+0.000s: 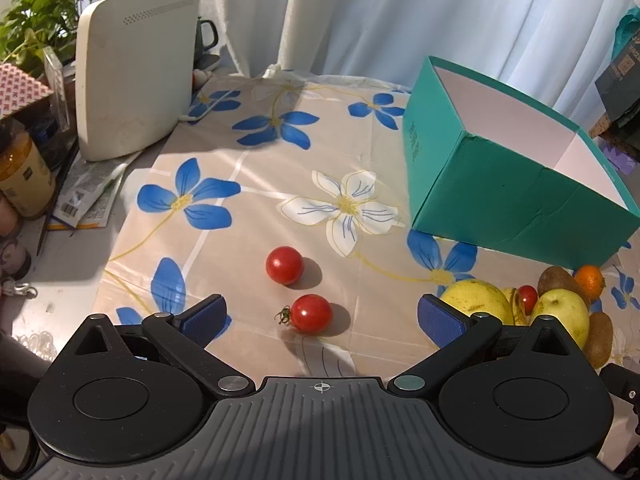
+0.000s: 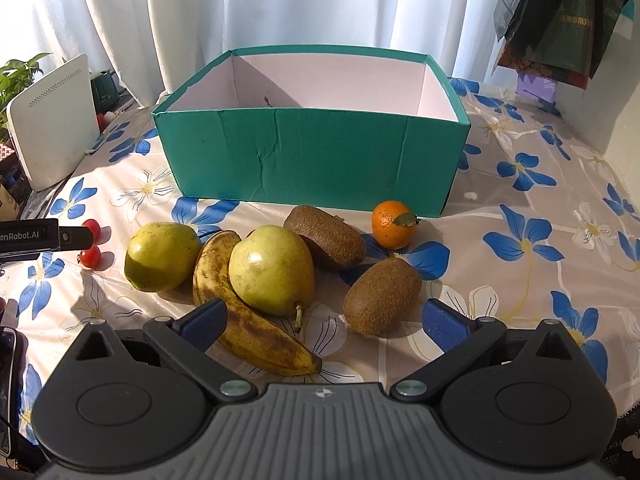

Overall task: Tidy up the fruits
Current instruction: 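Close the left gripper on a cherry tomato and lift it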

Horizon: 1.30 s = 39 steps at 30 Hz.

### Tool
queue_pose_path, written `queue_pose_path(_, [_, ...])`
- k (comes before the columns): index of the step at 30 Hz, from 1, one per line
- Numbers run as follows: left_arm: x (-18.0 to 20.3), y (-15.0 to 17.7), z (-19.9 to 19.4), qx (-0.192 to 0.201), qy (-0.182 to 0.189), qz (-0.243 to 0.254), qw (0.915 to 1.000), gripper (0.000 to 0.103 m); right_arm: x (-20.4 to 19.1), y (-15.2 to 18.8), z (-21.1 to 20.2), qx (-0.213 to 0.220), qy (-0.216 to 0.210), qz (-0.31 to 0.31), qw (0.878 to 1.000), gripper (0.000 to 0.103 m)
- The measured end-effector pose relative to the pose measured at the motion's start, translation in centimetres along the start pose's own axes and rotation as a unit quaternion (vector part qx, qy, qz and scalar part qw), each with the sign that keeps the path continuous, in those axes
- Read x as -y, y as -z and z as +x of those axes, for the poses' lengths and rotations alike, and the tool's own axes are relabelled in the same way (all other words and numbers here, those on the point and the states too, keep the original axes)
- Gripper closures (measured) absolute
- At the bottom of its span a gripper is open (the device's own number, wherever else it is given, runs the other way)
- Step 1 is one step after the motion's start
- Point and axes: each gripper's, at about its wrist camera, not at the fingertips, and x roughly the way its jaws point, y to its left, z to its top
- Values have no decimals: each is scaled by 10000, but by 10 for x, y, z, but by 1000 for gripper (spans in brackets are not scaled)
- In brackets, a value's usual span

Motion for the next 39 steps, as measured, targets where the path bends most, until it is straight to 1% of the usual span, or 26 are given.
queue_pose_path(4, [-2,-2,9,-40,36,-71,10000,0,2,-1,7,-93,27,30,9999,0])
queue_pose_path(9, [2,-4,14,90,35,106,9999,0,5,-2,14,-203,61,87,9997,0])
queue_pose_path(11, [3,-6,17,84,72,105,9999,0,5,-3,16,-231,55,92,9997,0])
queue_pose_path(15, [2,-8,23,21,16,81,10000,0,5,-6,21,-259,48,76,9996,0])
queue_pose_path(16, [1,-8,24,13,6,82,10000,2,5,-6,22,-267,48,73,9996,0])
queue_pose_path(18, [1,-9,26,-43,-3,139,9999,16,5,-8,25,-293,42,79,9995,0])
queue_pose_path(19, [1,-9,28,-103,-21,144,9998,26,5,-9,26,-310,35,86,9995,0])
queue_pose_path(20, [1,-9,31,-171,-13,128,9998,28,5,-9,27,-324,32,93,9994,0])
queue_pose_path(23, [-1,-8,35,-252,-8,94,9996,31,5,-11,30,-342,10,95,9994,0])
queue_pose_path(24, [-1,-8,35,-268,17,77,9996,34,5,-12,31,-344,8,92,9994,0])
queue_pose_path(25, [-1,-9,34,-300,34,58,9995,38,5,-12,32,-347,7,91,9994,0])
queue_pose_path(27, [0,-9,34,-365,38,93,9993,39,5,-13,34,-364,8,96,9993,0])
queue_pose_path(28, [1,-8,35,-397,6,123,9991,42,5,-13,34,-366,3,100,9993,0])
queue_pose_path(29, [2,-7,37,-447,-17,148,9989,47,5,-14,35,-371,-5,113,9992,0])
queue_pose_path(30, [2,-7,39,-503,-37,135,9986,50,5,-14,36,-376,-9,121,9992,0])
queue_pose_path(32, [1,-6,42,-585,-47,67,9983,59,5,-14,37,-386,-11,121,9992,0])
queue_pose_path(33, [2,-6,42,-577,-89,74,9983,61,5,-15,37,-384,-11,118,9992,0])
queue_pose_path(34, [2,-6,42,-591,-131,96,9981,68,5,-15,37,-379,-13,117,9992,0])
queue_pose_path(39, [6,-5,41,-587,-176,209,9979,70,6,-15,38,-371,-47,101,9992,0])
